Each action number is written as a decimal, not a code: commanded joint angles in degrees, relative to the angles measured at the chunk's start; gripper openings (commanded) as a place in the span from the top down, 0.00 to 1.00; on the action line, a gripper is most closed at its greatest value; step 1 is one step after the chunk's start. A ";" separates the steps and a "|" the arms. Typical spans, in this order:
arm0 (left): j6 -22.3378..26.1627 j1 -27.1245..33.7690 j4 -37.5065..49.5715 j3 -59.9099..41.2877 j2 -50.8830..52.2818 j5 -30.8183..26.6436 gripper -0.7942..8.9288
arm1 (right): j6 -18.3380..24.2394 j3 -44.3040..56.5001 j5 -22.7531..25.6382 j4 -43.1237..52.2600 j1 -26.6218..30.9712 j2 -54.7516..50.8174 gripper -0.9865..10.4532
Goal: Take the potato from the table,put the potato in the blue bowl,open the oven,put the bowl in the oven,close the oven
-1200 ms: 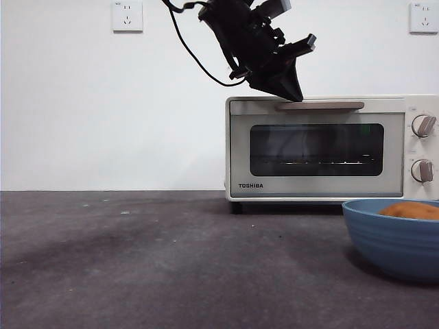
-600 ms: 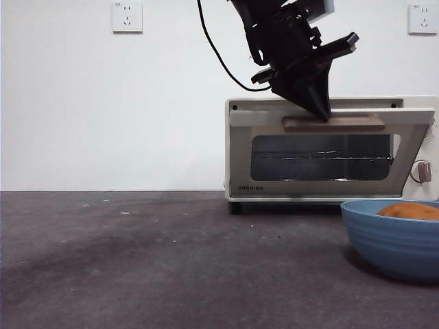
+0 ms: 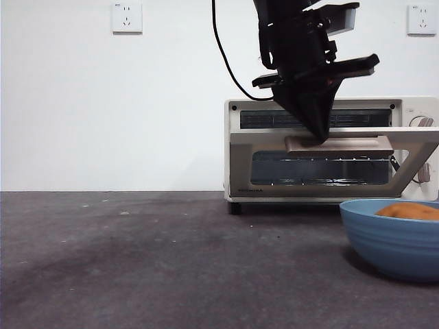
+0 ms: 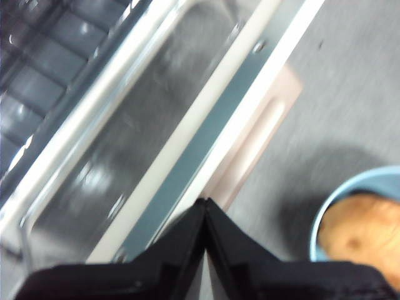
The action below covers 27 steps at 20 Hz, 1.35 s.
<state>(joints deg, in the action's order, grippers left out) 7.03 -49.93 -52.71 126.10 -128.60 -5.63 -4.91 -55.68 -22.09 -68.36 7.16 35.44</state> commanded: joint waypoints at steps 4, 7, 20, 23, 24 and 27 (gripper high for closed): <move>-2.47 -1.42 -0.37 -1.60 -1.51 -0.94 0.92 | 0.66 0.28 0.24 -0.13 -0.09 -0.11 0.92; -2.73 -2.43 -0.72 -3.06 -1.51 -1.81 0.92 | 1.09 0.28 0.79 -0.26 -0.24 -0.11 0.92; -2.36 -3.72 -7.37 -5.81 4.94 -2.01 0.92 | 2.08 0.28 5.64 -0.61 -1.99 -0.09 0.92; -2.32 -4.39 -12.59 -5.81 9.27 -2.08 0.92 | 1.99 0.28 5.66 -0.63 -1.99 -0.09 0.92; -2.10 -4.83 -14.82 -5.81 11.08 -2.05 0.92 | 1.90 0.28 5.64 -0.68 -1.99 -0.04 0.91; -1.97 -6.21 -21.31 -5.81 16.83 -2.08 0.92 | 1.86 0.28 5.62 -0.94 -1.99 0.02 0.91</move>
<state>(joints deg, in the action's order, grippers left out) 4.89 -55.88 -73.97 120.53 -112.16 -7.60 -3.40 -55.68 -16.49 -69.47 5.26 35.46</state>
